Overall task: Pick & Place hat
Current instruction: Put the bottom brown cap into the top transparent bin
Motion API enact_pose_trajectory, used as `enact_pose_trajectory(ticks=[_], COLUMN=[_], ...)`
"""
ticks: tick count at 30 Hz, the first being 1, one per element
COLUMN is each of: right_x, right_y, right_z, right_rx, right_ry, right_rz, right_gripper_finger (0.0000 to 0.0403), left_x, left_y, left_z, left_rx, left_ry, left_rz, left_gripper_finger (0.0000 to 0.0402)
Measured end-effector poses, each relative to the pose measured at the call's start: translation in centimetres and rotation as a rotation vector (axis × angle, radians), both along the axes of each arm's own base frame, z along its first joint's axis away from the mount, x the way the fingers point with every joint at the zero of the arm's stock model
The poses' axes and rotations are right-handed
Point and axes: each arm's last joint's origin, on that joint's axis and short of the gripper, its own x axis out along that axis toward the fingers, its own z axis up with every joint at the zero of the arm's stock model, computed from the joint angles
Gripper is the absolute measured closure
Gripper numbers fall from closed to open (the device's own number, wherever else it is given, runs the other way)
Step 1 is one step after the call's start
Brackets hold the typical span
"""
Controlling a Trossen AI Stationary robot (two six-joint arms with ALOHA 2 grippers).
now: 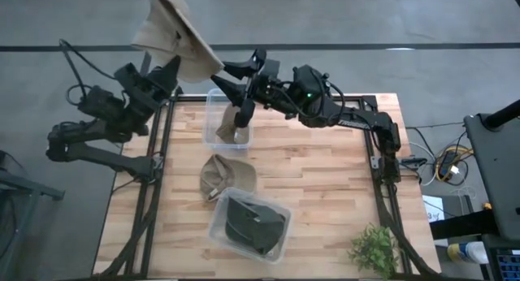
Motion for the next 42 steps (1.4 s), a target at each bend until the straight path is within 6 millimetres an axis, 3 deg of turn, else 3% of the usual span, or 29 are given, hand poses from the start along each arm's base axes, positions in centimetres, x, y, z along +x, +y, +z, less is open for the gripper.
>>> enact_pose_trajectory(ticks=[10, 17, 23, 32, 42], right_x=[0.1, 0.3, 0.0, -1.0, -2.9], right_y=[-0.1, -0.5, -0.7, -0.9, -2.8], right_z=[-0.2, -0.9, -0.7, 0.2, 1.5], right_rx=[0.044, 0.094, 0.094, 0.080, 0.096], right_ry=[0.021, 0.086, 0.104, 0.101, 0.103], right_rz=[0.015, 0.019, 0.022, 0.010, -0.048], right_gripper_finger=[0.0279, 0.0382, 0.0390, 0.0392, 0.0393], left_x=[0.1, 0.8, 1.2, 0.8, -0.3], left_y=[0.0, 0.0, 0.0, -0.3, -0.4], left_z=[0.0, -0.2, -0.3, -0.2, -1.1], left_rx=[0.005, 0.012, 0.037, 0.112, 0.110], left_ry=[-0.002, 0.012, 0.028, 0.056, 0.212], left_rz=[-0.005, -0.010, -0.030, -0.058, -0.089], left_gripper_finger=[0.0397, 0.0397, 0.0395, 0.0328, 0.0257])
